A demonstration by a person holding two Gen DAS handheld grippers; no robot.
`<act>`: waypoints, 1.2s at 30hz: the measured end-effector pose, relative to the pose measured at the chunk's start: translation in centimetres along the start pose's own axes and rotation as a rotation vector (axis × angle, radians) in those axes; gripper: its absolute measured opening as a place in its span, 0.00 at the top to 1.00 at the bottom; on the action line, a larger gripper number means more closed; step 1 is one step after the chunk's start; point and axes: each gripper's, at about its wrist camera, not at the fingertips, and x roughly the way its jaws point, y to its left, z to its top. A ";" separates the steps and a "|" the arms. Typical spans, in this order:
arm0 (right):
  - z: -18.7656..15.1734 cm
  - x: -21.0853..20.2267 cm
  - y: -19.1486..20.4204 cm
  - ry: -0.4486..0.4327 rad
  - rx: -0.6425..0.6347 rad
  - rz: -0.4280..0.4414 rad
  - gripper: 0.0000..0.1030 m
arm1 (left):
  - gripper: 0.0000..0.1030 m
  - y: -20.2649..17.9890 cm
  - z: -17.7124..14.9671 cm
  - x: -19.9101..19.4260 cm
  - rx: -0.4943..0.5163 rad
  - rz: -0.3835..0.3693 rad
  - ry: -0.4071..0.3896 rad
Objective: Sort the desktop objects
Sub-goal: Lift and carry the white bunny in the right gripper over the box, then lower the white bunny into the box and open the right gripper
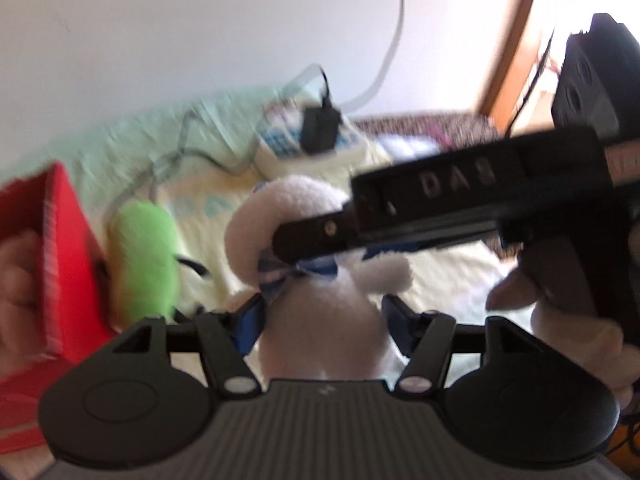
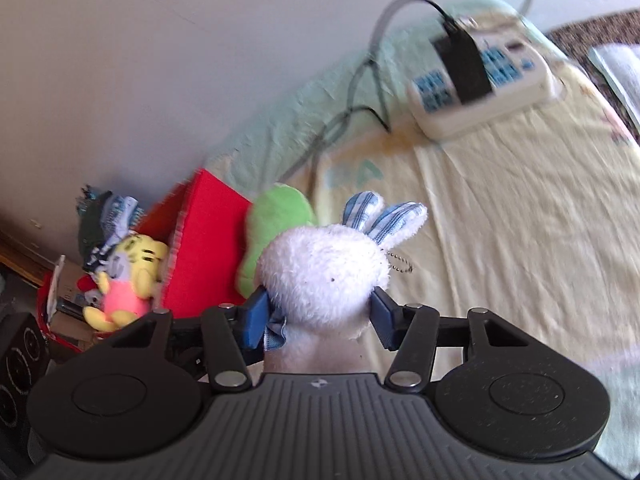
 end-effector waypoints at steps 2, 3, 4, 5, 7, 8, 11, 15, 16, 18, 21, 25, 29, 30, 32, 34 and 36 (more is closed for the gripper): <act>0.4 -0.3 2.1 -0.032 -0.046 0.030 0.45 | 0.37 1.2 0.5 -2.0 -0.013 0.011 -0.050; 0.6 -0.3 3.2 -0.048 -0.072 0.042 0.45 | 0.37 1.8 0.7 -3.0 -0.016 0.021 -0.073; 0.7 -0.3 4.5 -0.064 -0.099 0.054 0.45 | 0.36 2.5 0.9 -4.1 -0.018 0.030 -0.097; 0.9 -0.2 5.8 -0.079 -0.125 0.066 0.45 | 0.36 3.2 0.9 -5.1 -0.019 0.040 -0.121; 1.2 0.4 8.4 -0.099 -0.167 0.088 0.45 | 0.35 4.8 1.0 -6.9 -0.018 0.070 -0.155; 1.4 1.0 9.7 -0.103 -0.186 0.097 0.45 | 0.35 5.7 1.0 -7.7 -0.017 0.086 -0.167; 1.8 3.2 13.3 -0.116 -0.248 0.123 0.45 | 0.35 9.0 0.8 -9.7 -0.040 0.105 -0.192; 1.7 7.4 16.7 -0.085 -0.259 0.158 0.45 | 0.35 13.6 -0.2 -11.1 -0.075 0.150 -0.190; 1.5 8.3 17.5 -0.073 -0.255 0.166 0.45 | 0.35 14.7 -0.4 -11.3 -0.089 0.157 -0.185; 1.0 10.3 18.9 -0.063 -0.262 0.180 0.45 | 0.35 16.9 -1.0 -11.8 -0.108 0.170 -0.178; 0.2 13.0 20.4 -0.040 -0.260 0.190 0.45 | 0.35 19.6 -2.0 -11.7 -0.133 0.192 -0.153; -0.7 16.3 21.2 0.006 -0.239 0.172 0.45 | 0.35 22.0 -3.4 -10.5 -0.141 0.199 -0.099; -1.3 18.4 20.9 0.041 -0.208 0.138 0.46 | 0.34 23.6 -4.6 -9.9 -0.143 0.188 -0.066; -1.4 18.7 20.8 0.047 -0.204 0.129 0.46 | 0.34 23.8 -4.7 -9.6 -0.141 0.187 -0.056; -1.6 19.2 20.8 0.050 -0.214 0.108 0.46 | 0.33 24.4 -4.8 -9.1 -0.146 0.173 -0.045; -1.6 19.7 20.7 0.049 -0.218 0.098 0.46 | 0.33 24.6 -4.9 -8.7 -0.143 0.168 -0.044; -1.4 20.2 20.4 0.054 -0.208 0.095 0.46 | 0.31 25.0 -4.8 -8.2 -0.148 0.165 -0.039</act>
